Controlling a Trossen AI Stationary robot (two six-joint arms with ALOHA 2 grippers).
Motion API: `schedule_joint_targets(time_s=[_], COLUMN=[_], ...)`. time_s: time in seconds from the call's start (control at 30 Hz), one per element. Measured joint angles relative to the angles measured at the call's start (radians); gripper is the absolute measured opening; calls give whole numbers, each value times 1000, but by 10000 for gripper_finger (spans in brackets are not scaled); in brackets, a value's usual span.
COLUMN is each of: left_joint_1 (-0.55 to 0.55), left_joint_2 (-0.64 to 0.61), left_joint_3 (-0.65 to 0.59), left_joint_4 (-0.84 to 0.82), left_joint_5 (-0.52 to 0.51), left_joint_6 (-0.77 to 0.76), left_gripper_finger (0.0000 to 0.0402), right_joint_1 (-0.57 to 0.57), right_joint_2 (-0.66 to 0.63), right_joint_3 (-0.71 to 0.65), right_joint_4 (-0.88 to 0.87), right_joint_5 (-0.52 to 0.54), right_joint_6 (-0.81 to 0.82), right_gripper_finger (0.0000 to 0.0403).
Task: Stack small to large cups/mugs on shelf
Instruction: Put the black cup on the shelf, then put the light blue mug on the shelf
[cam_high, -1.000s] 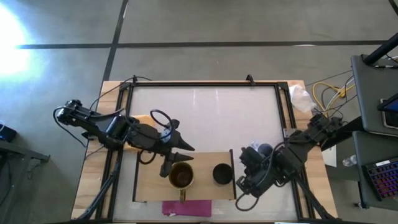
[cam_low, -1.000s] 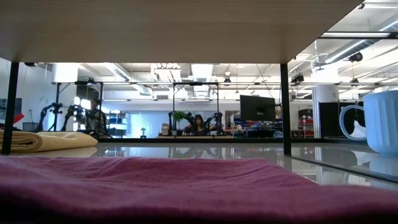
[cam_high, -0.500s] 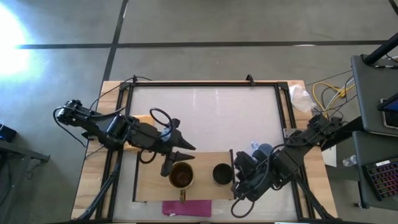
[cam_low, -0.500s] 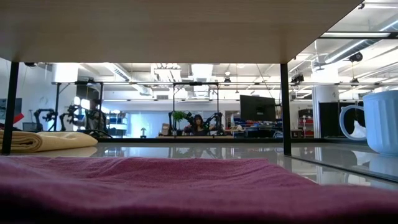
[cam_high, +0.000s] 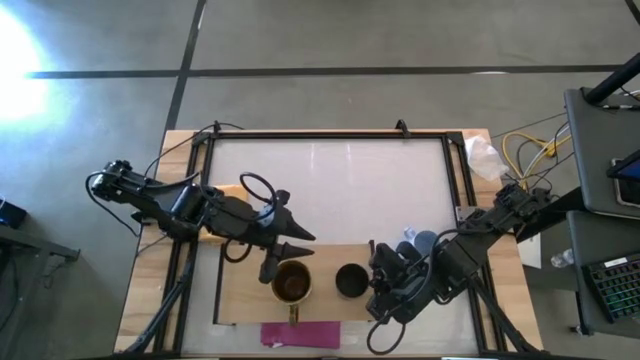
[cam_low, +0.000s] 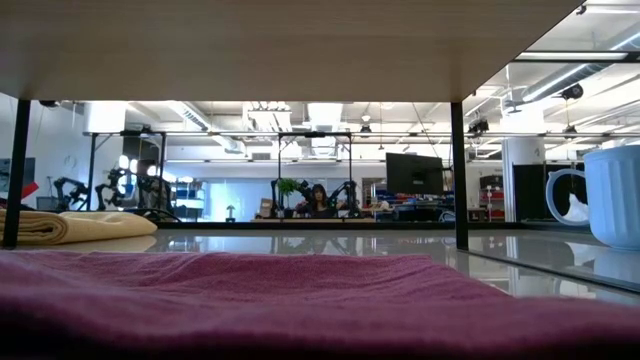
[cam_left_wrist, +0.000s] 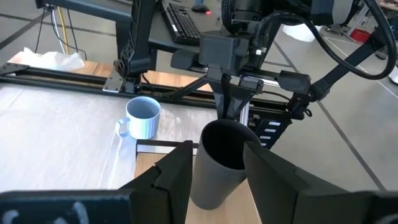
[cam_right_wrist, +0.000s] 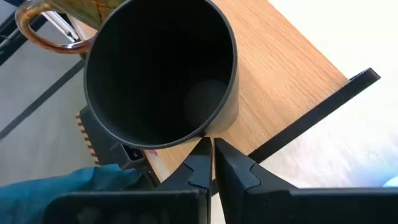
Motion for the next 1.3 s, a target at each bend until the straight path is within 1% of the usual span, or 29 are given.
schedule_joint_targets(time_s=[0.2, 0.4, 0.63, 0.77, 0.9, 1.0, 1.07, 1.17, 1.23, 1.3], left_joint_1=[0, 0, 0, 0, 0, 0, 0, 0, 0, 0], left_joint_2=[0, 0, 0, 0, 0, 0, 0, 0, 0, 0], left_joint_3=[0, -1, -5, -6, -6, -7, -7, -9, -10, -12], left_joint_4=[0, 0, -1, -2, -2, -1, -1, -1, -3, -1], left_joint_5=[-1, -18, -18, -18, -17, -17, -16, -16, -16, -16], left_joint_6=[-2, -2, -1, -1, -1, -1, -1, -1, -1, -1], left_gripper_finger=[130, 130, 130, 130, 130, 130, 130, 130, 130, 130], right_joint_1=[-7, -24, -40, -40, -39, -46, -55, -72, -77, -88], right_joint_2=[0, 0, 0, -4, -21, -36, -69, -125, -176, -222], right_joint_3=[0, 0, 0, 0, 0, 2, -29, -79, -144, -210], right_joint_4=[13, 63, 35, -49, -198, -331, -311, -322, -321, -322], right_joint_5=[1, 1, 8, 34, 98, 96, 74, 36, 11, -21], right_joint_6=[-6, -53, -64, -37, 83, 149, 143, 157, 164, 217], right_gripper_finger=[8, 8, 9, 8, 9, 10, 18, 43, 64, 86])
